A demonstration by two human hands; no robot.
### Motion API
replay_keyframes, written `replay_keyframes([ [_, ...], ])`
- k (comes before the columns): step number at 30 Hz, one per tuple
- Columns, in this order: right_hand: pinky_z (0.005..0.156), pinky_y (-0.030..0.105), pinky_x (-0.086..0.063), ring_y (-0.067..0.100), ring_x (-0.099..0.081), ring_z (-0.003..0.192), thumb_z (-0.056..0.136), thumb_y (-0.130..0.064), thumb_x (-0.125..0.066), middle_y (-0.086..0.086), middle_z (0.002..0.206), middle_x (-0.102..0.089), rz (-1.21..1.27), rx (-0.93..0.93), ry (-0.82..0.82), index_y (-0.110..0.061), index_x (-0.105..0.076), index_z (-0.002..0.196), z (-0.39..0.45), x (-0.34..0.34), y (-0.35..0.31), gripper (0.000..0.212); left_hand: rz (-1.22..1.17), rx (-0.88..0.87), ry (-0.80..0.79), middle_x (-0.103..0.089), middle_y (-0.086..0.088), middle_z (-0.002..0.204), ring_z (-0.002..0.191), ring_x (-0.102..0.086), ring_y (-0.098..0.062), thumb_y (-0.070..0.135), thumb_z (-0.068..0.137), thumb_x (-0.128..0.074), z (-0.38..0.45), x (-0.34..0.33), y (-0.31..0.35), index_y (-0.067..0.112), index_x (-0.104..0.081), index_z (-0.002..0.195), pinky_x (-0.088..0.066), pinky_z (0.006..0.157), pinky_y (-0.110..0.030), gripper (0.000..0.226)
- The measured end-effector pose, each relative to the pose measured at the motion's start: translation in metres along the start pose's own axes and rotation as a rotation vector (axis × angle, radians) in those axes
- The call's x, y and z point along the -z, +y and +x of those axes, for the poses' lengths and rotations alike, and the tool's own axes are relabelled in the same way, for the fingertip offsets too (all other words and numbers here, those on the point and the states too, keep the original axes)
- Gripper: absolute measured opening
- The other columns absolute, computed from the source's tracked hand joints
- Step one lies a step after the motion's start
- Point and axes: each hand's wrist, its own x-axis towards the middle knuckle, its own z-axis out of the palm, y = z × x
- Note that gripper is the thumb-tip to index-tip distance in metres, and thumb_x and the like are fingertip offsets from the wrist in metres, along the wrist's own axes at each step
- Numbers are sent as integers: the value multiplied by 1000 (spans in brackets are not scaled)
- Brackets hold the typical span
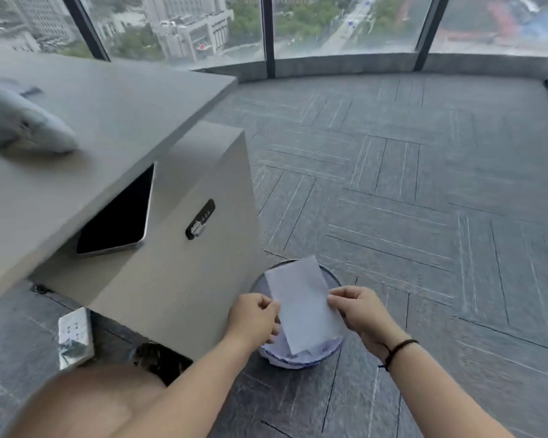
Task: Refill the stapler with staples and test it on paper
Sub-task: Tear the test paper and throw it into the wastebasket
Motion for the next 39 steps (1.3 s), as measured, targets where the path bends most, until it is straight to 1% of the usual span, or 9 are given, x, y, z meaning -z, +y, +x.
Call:
replay_keyframes([
  [3, 59, 25, -44, 18, -57, 69, 84, 5, -66, 12, 75, -67, -133, -70, 37, -11, -74, 73, 55, -16, 43, 20, 45, 108, -3, -67, -15, 67, 44, -58, -22, 11, 94, -57, 41, -21, -36, -5, -68, 79, -51, 41, -28, 24],
  [8, 62, 26, -47, 19, -60, 68, 81, 3, -64, 13, 78, -68, -288, -222, 73, -15, -73, 67, 127, -42, 104, 25, 104, 205, 0, -68, -9, 68, 39, -56, -20, 6, 92, -52, 72, -26, -81, 8, -64, 67, -45, 35, -24, 28],
  [11, 73, 28, -48, 27, -70, 94, 85, 4, -61, 19, 92, -75, -370, -287, 90, -1, -78, 91, 154, -50, 132, 19, 134, 192, -5, -66, -9, 68, 39, -53, -18, 8, 91, -50, 75, -19, -85, 0, -65, 72, -43, 38, -24, 25],
  [15, 82, 30, -50, 21, -64, 114, 89, 2, -56, 21, 96, -74, -514, -308, 59, 0, -75, 91, 164, -62, 152, 19, 102, 156, -4, -69, -6, 77, 38, -54, -13, 11, 92, -52, 76, -17, -77, 7, -68, 82, -43, 35, -21, 20],
  [19, 77, 31, -51, 31, -66, 88, 85, -5, -58, 15, 92, -70, -655, -302, -25, -5, -71, 90, 162, -71, 155, 14, 89, 186, -23, -70, -7, 81, 43, -55, -16, 13, 93, -53, 74, -17, -79, 10, -67, 85, -45, 36, -21, 17],
  [27, 96, 34, -52, 31, -63, 118, 87, -21, -66, 13, 131, -66, -703, -257, -40, -6, -58, 132, 143, -75, 141, 49, 115, 160, -2, -71, -14, 83, 43, -53, -18, 12, 91, -50, 64, -7, -78, 10, -67, 85, -48, 40, -25, 18],
  [32, 97, 29, -47, 24, -60, 123, 89, -28, -69, 10, 135, -62, -667, -147, -77, -10, -56, 135, 113, -75, 114, 51, 146, 94, -2, -72, -12, 81, 50, -57, -17, 14, 92, -51, 47, -1, -64, 14, -67, 87, -54, 47, -30, 17],
  [36, 81, 25, -49, 18, -66, 101, 88, -29, -69, 4, 113, -70, -577, -5, -39, -13, -66, 121, 70, -74, 71, 37, 202, -4, 26, -73, -2, 72, 54, -61, -15, 16, 90, -53, 25, 13, -40, 16, -69, 80, -59, 62, -38, 19],
  [39, 77, 28, -56, 12, -70, 83, 86, -29, -70, -5, 90, -73, -482, 166, -21, -19, -71, 108, 25, -73, 22, 25, 273, -113, 58, -72, 4, 69, 52, -62, -2, 24, 93, -53, -3, 33, -11, 17, -69, 79, -58, 59, -28, 22],
])
